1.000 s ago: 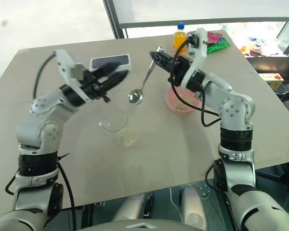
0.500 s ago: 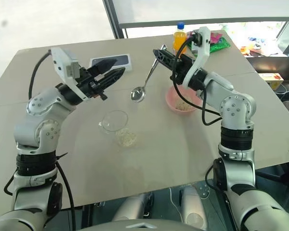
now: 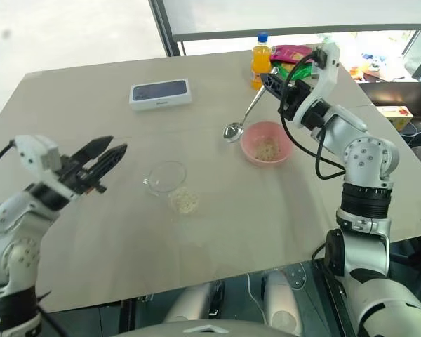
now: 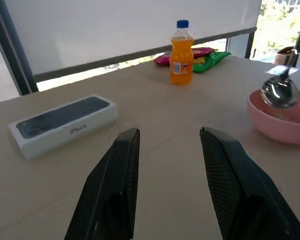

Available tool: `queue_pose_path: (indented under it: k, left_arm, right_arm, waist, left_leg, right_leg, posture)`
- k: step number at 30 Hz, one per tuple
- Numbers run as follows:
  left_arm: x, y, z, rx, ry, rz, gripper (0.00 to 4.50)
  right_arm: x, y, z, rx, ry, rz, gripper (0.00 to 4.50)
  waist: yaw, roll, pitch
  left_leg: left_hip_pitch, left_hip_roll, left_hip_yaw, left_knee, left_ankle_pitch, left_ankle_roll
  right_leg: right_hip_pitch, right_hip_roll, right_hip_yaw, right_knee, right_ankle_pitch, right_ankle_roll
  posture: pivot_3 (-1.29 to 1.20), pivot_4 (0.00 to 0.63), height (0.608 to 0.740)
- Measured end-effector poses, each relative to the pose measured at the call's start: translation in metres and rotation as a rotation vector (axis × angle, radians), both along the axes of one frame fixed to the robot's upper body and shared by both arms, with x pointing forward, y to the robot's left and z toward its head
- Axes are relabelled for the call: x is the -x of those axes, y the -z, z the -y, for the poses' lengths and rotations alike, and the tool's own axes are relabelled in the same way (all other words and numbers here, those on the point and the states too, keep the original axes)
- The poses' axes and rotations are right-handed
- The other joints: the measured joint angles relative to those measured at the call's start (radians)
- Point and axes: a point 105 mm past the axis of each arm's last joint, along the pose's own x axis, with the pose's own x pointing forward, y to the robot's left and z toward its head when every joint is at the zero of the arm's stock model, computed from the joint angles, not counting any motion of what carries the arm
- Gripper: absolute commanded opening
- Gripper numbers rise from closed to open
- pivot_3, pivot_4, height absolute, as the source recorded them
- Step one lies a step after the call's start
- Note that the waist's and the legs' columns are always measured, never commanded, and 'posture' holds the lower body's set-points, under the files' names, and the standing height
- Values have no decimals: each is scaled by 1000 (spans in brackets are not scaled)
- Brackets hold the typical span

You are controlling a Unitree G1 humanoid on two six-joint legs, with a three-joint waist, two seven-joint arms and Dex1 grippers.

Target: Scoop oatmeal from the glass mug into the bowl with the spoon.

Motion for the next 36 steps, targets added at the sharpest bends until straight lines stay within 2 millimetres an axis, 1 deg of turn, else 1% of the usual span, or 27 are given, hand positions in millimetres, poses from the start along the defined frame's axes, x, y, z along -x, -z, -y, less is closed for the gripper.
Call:
queue_pose_path:
  k: [3, 6, 8, 11, 14, 16, 19, 28, 36]
  left_arm:
    - [18, 18, -12, 12, -25, -61, 1935]
    - [29, 35, -15, 42, -42, -109, 1935]
    - [32, 39, -15, 55, -46, -116, 1935]
    - [39, 53, -3, 26, -15, -142, 1935]
    - [43, 69, 12, -47, 36, -163, 1935]
    - [42, 73, 21, -66, 55, -142, 1935]
    - [39, 77, 26, -70, 59, -130, 1935]
    - [11, 77, 31, -69, 12, -75, 1935]
    - [8, 82, 44, -84, 75, -77, 1935]
  right_arm:
    - [-3, 3, 2, 2, 12, -12, 0]
    - [-4, 5, 3, 4, 16, -22, 0]
    - [-4, 6, 2, 3, 14, -23, 0]
    - [-5, 7, 2, 6, 17, -25, 0]
    - [-5, 7, 2, 7, 17, -26, 0]
    - [-5, 7, 1, 9, 17, -27, 0]
    - [-5, 8, 1, 11, 16, -29, 0]
    - [-5, 9, 2, 17, 17, -35, 0]
    - [-4, 9, 1, 21, 16, -35, 0]
  waist:
    - [0, 0, 0]
    - [1, 0, 0]
    - [2, 0, 0]
    - [1, 0, 0]
    - [1, 0, 0]
    - [2, 0, 0]
    - [2, 1, 0]
    - [1, 1, 0]
    - [0, 1, 0]
  left_leg:
    - [1, 0, 1, 0, -1, 1]
    - [1, 0, 1, 0, -1, 2]
    - [1, 0, 0, 0, -1, 2]
    - [1, 0, 1, 0, -1, 2]
    - [1, 0, 1, -1, -2, 3]
    - [1, 0, 1, -1, -3, 4]
    - [1, 0, 1, -1, -3, 4]
    - [1, 0, 1, 0, -3, 5]
    - [1, 0, 1, -1, -3, 5]
  right_leg:
    - [0, 0, 1, 0, 0, 0]
    - [0, 0, 0, 0, 0, 0]
    - [1, 0, 0, 0, 0, 0]
    - [1, 0, 1, -1, 0, 0]
    - [1, 0, 1, -1, 0, 0]
    - [1, 0, 1, -1, 0, 0]
    - [1, 0, 1, -1, 0, 0]
    - [0, 0, 1, -1, 0, 0]
    - [0, 0, 1, -1, 0, 0]
  posture:
    - [0, 150, 740]
    - [0, 150, 740]
    - [0, 150, 740]
    - [0, 150, 740]
    - [0, 150, 740]
    - [0, 150, 740]
    - [0, 150, 740]
    - [0, 150, 740]
    - [0, 150, 740]
